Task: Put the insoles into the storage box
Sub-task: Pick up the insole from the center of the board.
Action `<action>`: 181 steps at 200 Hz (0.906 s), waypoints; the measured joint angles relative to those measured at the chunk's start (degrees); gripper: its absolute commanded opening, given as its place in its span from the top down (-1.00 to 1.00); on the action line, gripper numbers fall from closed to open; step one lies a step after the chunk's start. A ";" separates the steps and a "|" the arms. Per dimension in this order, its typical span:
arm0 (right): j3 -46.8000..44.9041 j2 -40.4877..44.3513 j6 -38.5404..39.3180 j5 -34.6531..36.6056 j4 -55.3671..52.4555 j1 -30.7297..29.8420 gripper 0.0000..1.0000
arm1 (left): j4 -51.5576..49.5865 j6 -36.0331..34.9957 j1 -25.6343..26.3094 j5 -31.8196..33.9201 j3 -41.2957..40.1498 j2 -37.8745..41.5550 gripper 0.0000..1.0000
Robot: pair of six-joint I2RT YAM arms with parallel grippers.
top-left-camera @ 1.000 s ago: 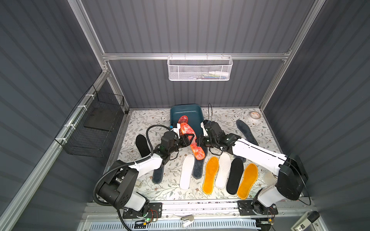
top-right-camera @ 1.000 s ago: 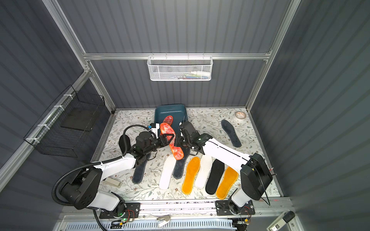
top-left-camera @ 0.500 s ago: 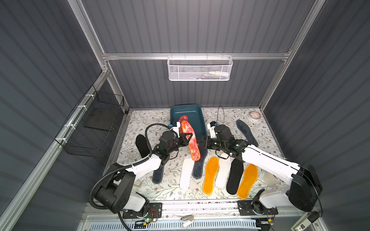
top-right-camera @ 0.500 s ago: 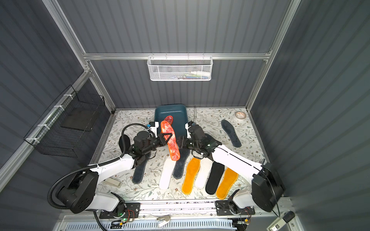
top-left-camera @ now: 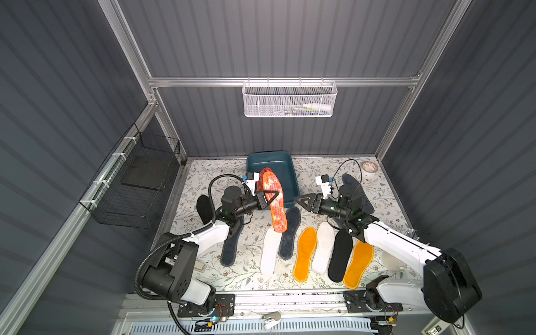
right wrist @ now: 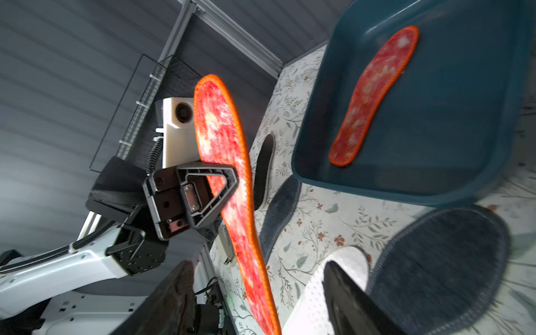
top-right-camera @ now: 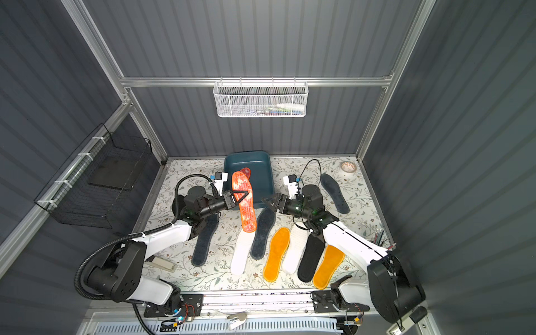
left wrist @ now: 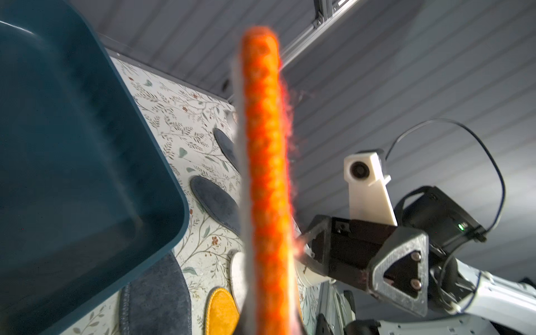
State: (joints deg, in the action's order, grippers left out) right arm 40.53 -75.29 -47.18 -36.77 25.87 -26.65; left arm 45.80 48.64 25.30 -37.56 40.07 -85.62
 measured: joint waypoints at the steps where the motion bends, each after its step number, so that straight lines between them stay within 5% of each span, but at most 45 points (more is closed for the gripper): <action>1: 0.02 -0.28 -0.22 -0.26 0.44 0.00 -0.39 | 0.13 0.11 0.00 -0.13 0.02 -0.11 1.00; 101: 4.72 -9.35 -4.83 -4.92 9.14 -2.91 -0.07 | 3.85 3.10 0.04 -4.72 0.17 -1.36 1.00; 181: 7.30 -12.37 -4.37 -4.48 7.65 -4.90 0.84 | 5.53 4.09 0.04 -6.45 1.25 -2.91 1.00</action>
State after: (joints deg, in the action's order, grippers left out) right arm 47.83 -87.66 -51.55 -41.25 33.52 -31.55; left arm 51.33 52.73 25.34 -44.01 41.32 -88.53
